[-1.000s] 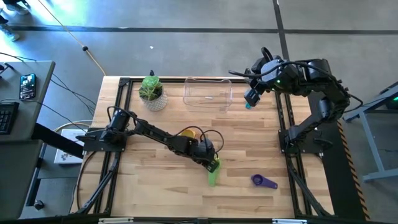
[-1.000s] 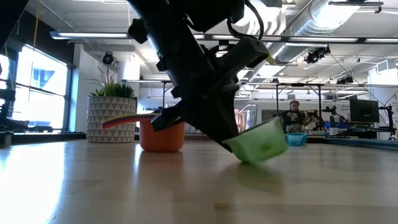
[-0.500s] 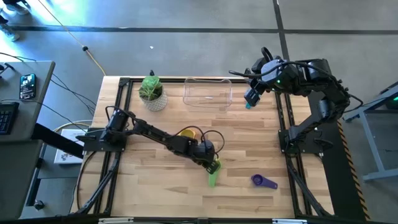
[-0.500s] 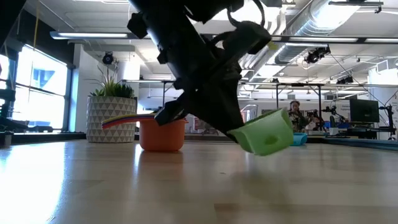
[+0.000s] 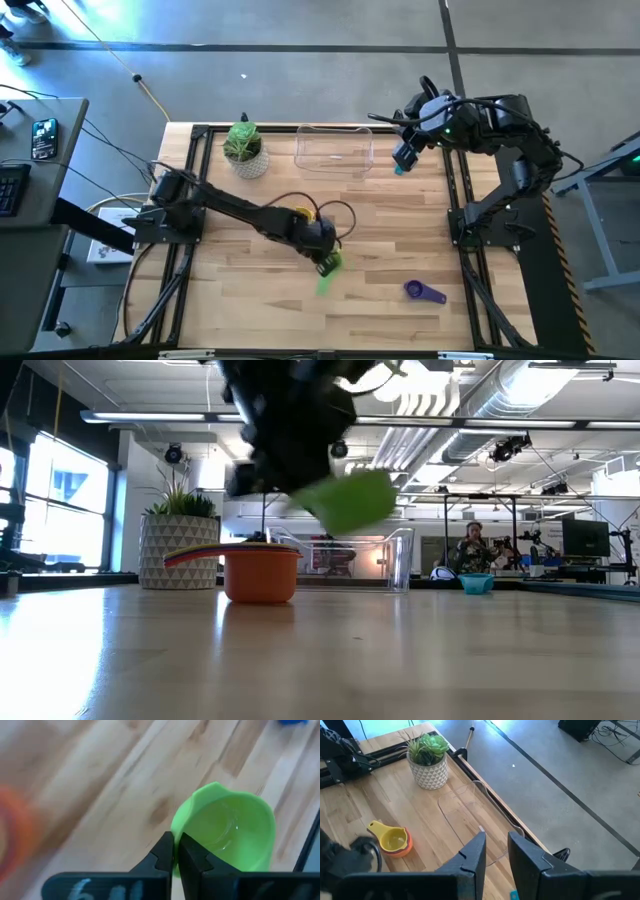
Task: Nest measuring cups in basket
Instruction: Stack the green measuring cup on top of the yellow measuring cup
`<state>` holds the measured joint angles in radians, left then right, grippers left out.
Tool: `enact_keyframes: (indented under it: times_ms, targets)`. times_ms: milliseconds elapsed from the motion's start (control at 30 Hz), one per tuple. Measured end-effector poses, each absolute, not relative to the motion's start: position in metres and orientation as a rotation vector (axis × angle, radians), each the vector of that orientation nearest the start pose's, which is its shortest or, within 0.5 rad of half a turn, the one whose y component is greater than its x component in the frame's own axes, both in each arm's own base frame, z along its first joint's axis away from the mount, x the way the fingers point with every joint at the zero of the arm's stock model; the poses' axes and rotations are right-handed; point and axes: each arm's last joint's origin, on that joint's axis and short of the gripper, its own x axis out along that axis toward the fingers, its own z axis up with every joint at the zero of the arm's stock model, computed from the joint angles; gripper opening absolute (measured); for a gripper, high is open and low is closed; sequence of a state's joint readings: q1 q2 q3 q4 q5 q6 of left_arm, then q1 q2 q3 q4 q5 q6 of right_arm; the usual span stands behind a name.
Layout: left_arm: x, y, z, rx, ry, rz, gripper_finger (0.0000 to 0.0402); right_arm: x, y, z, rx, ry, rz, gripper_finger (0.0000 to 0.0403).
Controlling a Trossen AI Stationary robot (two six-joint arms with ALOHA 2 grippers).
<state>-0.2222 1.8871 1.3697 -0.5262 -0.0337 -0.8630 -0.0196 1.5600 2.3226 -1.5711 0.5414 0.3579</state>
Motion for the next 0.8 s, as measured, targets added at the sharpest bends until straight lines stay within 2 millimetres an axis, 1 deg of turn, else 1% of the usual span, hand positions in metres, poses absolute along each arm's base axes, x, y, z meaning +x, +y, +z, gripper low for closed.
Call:
enact_keyframes:
  times_ms: [100,200,300,400,500,633,800]
  targets:
    - [0.369,-0.077,0.225,-0.593,1.056,0.274,0.0005,0.216,-0.019,0.513,0.119,0.683,-0.661,0.0074]
    - [0.348,-0.065,0.246,-0.535,1.108,0.284,0.0006,0.216,-0.019,0.513,0.127,0.68,-0.664,0.0074]
    - [0.328,-0.048,0.265,-0.454,1.159,0.29,0.0007,0.216,-0.019,0.513,0.15,0.672,-0.673,0.0074]
    - [0.315,-0.03,0.279,-0.341,1.17,0.267,0.0008,0.216,-0.019,0.513,0.171,0.665,-0.681,0.0074]
    - [0.307,-0.011,0.288,-0.247,1.165,0.237,0.0008,0.217,-0.019,0.513,0.199,0.656,-0.69,0.0074]
    - [0.304,0.013,0.29,-0.099,1.194,0.142,0.0008,0.217,-0.019,0.513,0.222,0.648,-0.699,0.0074]
    - [0.303,0.029,0.288,0.135,1.217,-0.046,0.0009,0.221,-0.019,0.511,0.224,0.655,-0.703,0.0074]
